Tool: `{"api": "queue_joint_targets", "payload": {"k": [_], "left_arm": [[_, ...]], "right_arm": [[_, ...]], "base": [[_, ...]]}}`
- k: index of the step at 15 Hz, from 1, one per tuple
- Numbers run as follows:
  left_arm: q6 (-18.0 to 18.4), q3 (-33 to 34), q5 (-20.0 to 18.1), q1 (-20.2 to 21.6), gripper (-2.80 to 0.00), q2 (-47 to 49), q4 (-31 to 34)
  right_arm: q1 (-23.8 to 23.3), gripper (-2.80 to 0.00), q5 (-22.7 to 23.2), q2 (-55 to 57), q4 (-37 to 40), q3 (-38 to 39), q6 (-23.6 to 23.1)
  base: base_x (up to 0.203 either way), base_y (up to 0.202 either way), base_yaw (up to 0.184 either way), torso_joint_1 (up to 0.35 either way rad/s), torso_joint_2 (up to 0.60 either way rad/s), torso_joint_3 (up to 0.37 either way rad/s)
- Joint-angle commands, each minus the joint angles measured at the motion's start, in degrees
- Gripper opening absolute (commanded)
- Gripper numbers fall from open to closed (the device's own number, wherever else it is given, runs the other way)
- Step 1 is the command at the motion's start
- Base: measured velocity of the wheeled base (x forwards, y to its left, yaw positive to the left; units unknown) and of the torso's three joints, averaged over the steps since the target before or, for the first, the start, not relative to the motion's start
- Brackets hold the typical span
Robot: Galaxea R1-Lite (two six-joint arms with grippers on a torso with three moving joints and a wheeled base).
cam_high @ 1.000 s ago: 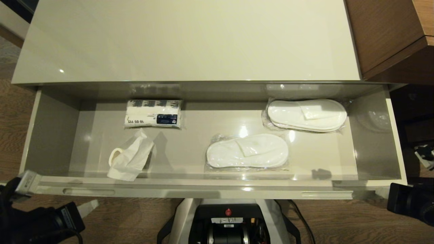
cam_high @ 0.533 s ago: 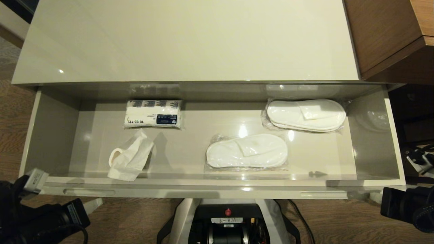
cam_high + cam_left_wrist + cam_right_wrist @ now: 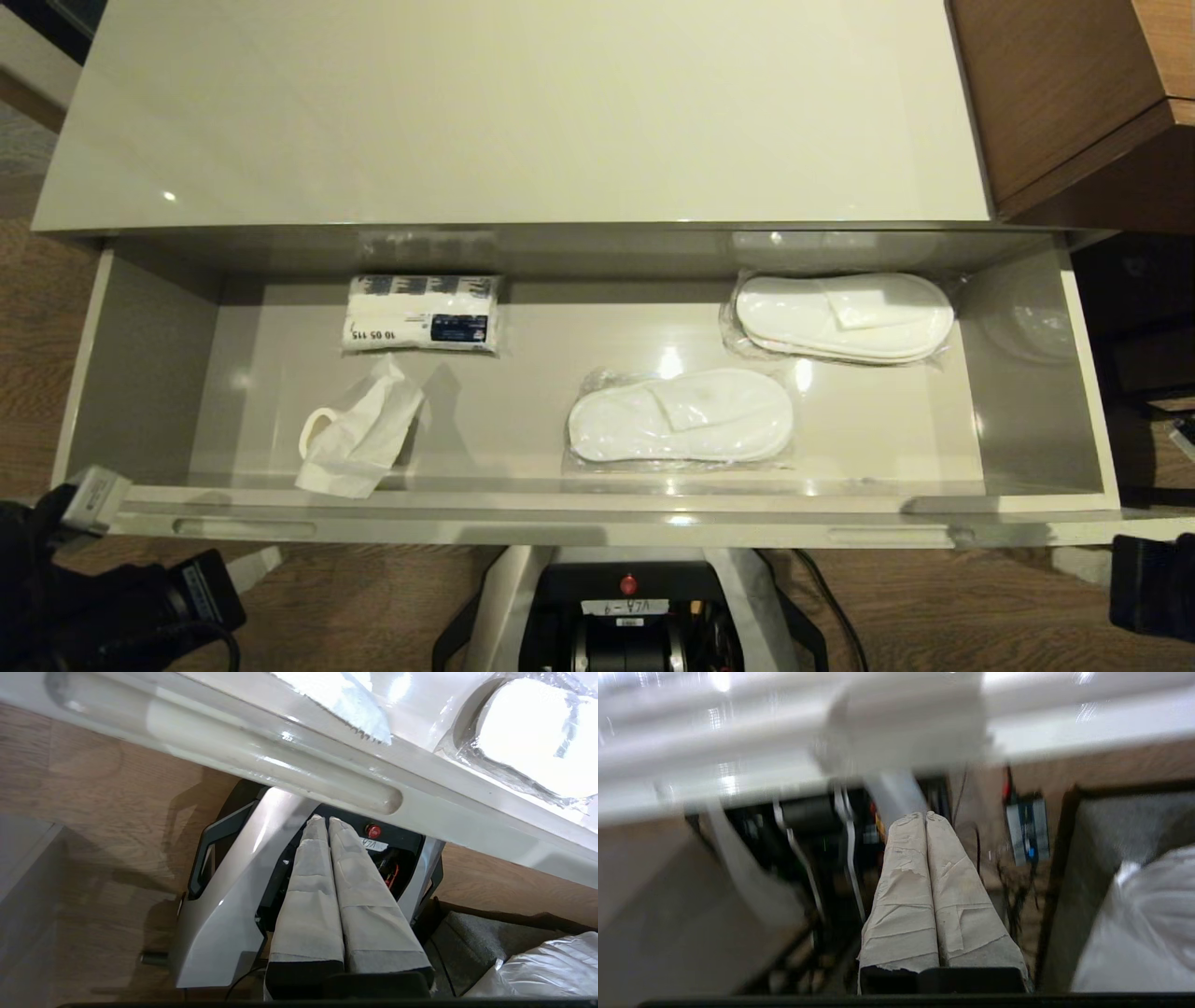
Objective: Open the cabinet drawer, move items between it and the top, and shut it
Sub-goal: Close the drawer
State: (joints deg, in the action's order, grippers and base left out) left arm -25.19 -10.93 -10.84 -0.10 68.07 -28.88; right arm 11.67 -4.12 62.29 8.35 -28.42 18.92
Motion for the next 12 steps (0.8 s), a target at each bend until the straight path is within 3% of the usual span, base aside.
{"api": "queue_joint_targets", "payload": {"k": [1,6,10,12], "left_arm": [[-0.13,0.04,-0.15,0.01,-2.80,-0.40,0.05],[0.05,0.12,-0.29,0.01,-2.80,0.36,0.25],[0.05,0.77,-0.30,-0.01,-2.80,1.30,0.73],[0.05,0.53,-0.15,0.01,-2.80,1.38,0.60]], "right_arm": [[0.16,-2.80,0.19,-1.11,1.74,0.35,-0.30],[0.11,-2.80,-0.21,6.68,1.68,2.29,0.89],[0.11,-2.80,-0.59,12.87,-5.86,5.33,4.01],[0.11,-2.80,-1.51,17.66,-13.87,6.42,5.65]], "base": [[0.000,0.000,0.000,0.000,0.00,0.000],[0.000,0.000,0.000,0.000,0.00,0.000],[0.000,0.000,0.000,0.000,0.00,0.000],[0.000,0.000,0.000,0.000,0.00,0.000]]}}
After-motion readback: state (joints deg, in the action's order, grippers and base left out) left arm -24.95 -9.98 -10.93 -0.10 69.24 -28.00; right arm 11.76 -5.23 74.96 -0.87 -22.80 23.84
